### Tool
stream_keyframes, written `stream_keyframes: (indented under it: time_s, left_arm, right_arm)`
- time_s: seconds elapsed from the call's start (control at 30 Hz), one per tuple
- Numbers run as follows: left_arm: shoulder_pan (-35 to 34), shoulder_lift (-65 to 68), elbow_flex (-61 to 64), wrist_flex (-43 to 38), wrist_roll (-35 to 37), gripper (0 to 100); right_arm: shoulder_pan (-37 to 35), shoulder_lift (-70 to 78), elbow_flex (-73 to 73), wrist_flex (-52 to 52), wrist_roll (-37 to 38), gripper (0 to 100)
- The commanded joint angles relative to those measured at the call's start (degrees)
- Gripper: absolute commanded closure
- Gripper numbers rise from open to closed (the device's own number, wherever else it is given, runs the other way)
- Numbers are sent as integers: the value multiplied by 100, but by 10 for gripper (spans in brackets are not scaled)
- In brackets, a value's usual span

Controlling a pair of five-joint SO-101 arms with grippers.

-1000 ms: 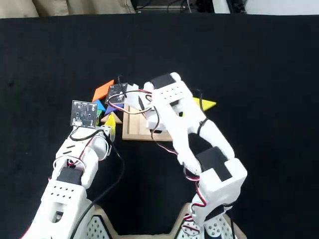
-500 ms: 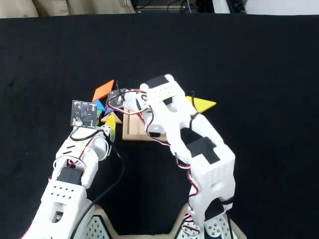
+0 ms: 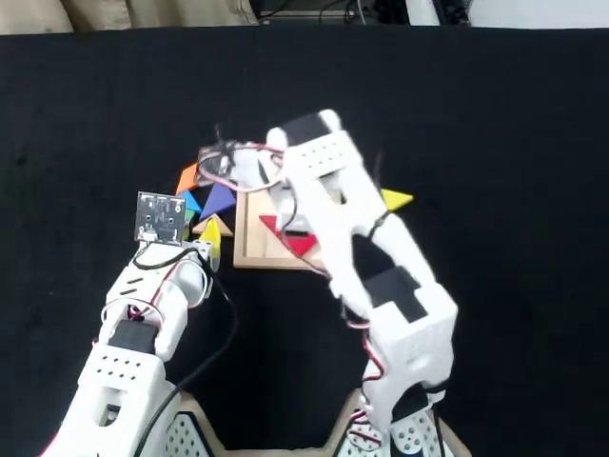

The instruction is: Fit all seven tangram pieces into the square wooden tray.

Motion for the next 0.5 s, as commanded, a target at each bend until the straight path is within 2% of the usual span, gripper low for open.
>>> stream_keyframes:
  time_s: [0.0,0.03,0.13,0.37,0.47]
  left_arm:
    - [31,-88,-22,-132,-53,877]
    - [31,-88,-22,-132,-53,877]
    - [31,-88,-22,-132,-62,877]
    - [40,-88,-13,-123,-62,877]
    - [40,-88,-13,-123,-62,877]
  right_arm:
    - [580,-338,-268,193,-659,980]
    - [738,-321,-101,158,-747,960]
    - [1002,-224,514,-193,-651,987]
    - [1020,-145,1499,-853,-686,988]
    - [985,57,1569,-1275,-1020,988]
